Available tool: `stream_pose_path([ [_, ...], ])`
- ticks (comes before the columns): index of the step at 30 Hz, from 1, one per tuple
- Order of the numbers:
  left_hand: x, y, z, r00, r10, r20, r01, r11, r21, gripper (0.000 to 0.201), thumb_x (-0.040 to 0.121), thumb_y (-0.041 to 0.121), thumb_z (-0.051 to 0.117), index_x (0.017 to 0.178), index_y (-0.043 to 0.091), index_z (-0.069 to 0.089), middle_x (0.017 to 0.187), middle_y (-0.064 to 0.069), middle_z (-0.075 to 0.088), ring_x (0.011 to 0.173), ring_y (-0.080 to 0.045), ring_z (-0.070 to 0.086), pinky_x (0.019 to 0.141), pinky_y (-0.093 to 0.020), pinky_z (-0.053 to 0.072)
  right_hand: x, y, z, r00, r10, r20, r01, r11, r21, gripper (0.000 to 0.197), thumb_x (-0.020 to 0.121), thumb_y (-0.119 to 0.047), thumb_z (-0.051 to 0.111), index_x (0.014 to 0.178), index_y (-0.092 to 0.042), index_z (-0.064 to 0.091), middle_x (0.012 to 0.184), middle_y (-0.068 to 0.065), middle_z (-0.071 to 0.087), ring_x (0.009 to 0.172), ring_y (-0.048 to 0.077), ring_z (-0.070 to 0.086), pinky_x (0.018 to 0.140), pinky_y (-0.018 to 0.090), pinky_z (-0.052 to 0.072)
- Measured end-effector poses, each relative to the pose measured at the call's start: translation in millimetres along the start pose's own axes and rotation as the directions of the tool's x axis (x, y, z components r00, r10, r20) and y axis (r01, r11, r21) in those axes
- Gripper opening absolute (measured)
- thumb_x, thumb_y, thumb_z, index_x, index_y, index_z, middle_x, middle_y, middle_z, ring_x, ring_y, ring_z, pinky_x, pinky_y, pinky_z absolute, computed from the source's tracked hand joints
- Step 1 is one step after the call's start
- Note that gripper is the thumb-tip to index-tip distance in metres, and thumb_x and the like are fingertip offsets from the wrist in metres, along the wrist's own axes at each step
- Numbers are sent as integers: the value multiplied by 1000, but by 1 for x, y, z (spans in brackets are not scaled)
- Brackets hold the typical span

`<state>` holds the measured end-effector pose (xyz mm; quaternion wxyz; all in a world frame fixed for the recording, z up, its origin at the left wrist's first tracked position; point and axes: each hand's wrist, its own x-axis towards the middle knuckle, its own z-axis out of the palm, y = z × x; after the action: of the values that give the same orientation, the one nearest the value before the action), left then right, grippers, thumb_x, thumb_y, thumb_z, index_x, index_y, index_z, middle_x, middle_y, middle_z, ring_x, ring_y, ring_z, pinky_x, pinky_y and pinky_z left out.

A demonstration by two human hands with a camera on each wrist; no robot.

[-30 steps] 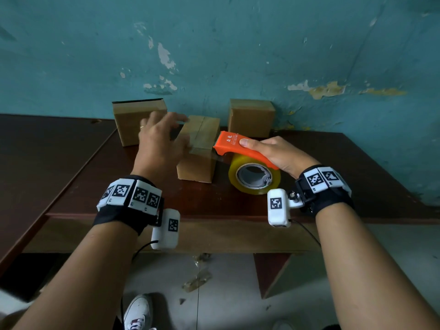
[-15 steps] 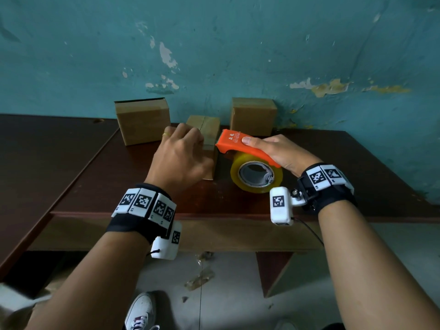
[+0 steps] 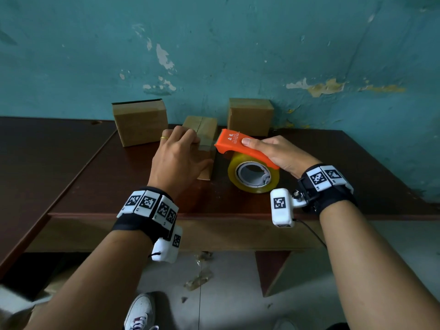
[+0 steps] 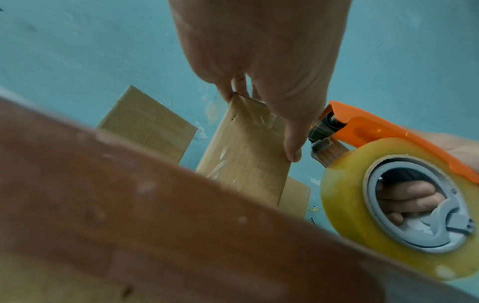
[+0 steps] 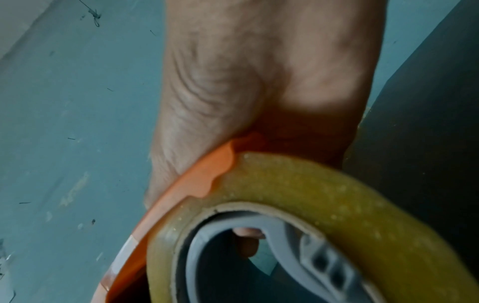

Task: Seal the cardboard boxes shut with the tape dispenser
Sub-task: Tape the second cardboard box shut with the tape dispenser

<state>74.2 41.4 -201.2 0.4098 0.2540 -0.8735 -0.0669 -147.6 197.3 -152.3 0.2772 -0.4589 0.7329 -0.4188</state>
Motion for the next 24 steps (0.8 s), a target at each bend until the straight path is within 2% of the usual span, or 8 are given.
stream_pose_path([
  [5, 2, -3, 2, 1000, -9, -8, 9, 1000, -10, 57, 63, 38, 100, 101, 12, 66, 112, -5, 64, 106, -37, 58, 87, -40, 46, -1, 0, -2, 1000, -8, 18, 7, 1000, 5, 55, 94, -62, 67, 93, -8, 80, 81, 8, 75, 72, 20, 68, 75, 27, 52],
  [13, 3, -1, 0, 1000, -18, -9, 18, 1000, -4, 55, 65, 36, 99, 102, 11, 67, 115, -8, 65, 110, -38, 55, 84, -38, 45, -10, 5, -22, 1000, -3, 10, 3, 1000, -21, 48, 91, -58, 71, 84, -11, 80, 78, 9, 77, 66, 16, 70, 68, 22, 54],
  [18, 2, 2, -1, 999, -37, -7, 37, 999, -19, 55, 65, 36, 99, 103, 11, 68, 116, -6, 64, 112, -36, 53, 82, -38, 44, -13, 7, -28, 1000, 0, 12, 1, 999, -46, 69, 79, -65, 73, 101, 0, 81, 94, 20, 80, 76, 25, 72, 78, 30, 56],
  [24, 2, 0, 0, 999, -40, -8, 40, 999, -20, 55, 66, 36, 99, 104, 11, 67, 116, -6, 64, 111, -36, 52, 83, -35, 41, -9, 1, -26, 1000, 28, 7, -26, 989, -145, 60, 84, -66, 74, 101, -9, 83, 91, 14, 81, 74, 21, 74, 78, 31, 55],
])
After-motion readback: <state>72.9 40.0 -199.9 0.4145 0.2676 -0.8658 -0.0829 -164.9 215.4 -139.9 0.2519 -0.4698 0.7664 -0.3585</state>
